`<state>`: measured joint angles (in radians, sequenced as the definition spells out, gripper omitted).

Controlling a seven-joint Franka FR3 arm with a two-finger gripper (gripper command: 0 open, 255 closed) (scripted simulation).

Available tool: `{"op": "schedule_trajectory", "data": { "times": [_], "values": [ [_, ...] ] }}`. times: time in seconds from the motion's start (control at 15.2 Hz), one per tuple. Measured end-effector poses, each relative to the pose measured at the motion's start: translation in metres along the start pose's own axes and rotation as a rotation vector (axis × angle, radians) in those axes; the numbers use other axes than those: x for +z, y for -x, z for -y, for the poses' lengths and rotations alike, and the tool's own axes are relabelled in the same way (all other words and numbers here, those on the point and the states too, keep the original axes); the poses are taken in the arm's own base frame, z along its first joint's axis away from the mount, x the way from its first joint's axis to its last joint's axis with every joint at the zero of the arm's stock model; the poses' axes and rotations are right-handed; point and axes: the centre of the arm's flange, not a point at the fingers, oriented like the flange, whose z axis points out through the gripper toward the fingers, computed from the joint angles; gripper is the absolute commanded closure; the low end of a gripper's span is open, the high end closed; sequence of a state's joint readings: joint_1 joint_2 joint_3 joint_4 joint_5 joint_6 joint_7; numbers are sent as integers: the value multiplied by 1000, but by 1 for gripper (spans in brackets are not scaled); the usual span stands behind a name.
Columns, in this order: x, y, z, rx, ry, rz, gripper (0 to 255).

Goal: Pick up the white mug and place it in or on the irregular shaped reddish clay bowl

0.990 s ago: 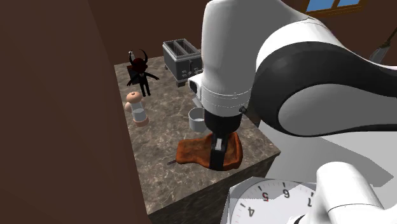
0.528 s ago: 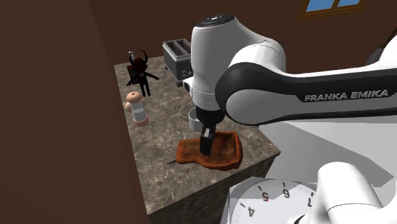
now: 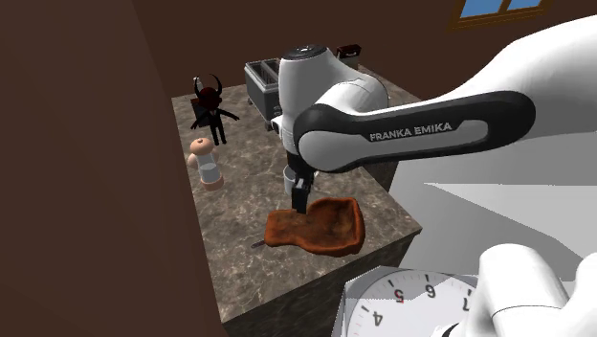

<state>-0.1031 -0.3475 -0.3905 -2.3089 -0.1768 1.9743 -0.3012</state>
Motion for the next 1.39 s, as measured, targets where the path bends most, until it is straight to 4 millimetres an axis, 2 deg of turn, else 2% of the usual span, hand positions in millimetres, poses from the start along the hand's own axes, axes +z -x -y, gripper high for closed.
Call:
{"op": "schedule_trajectory", "data": {
  "times": [0.86, 1.39],
  "values": [
    [91, -60, -131, 15, 22, 6, 0],
    [133, -63, -138, 14, 23, 7, 0]
  ]
}}
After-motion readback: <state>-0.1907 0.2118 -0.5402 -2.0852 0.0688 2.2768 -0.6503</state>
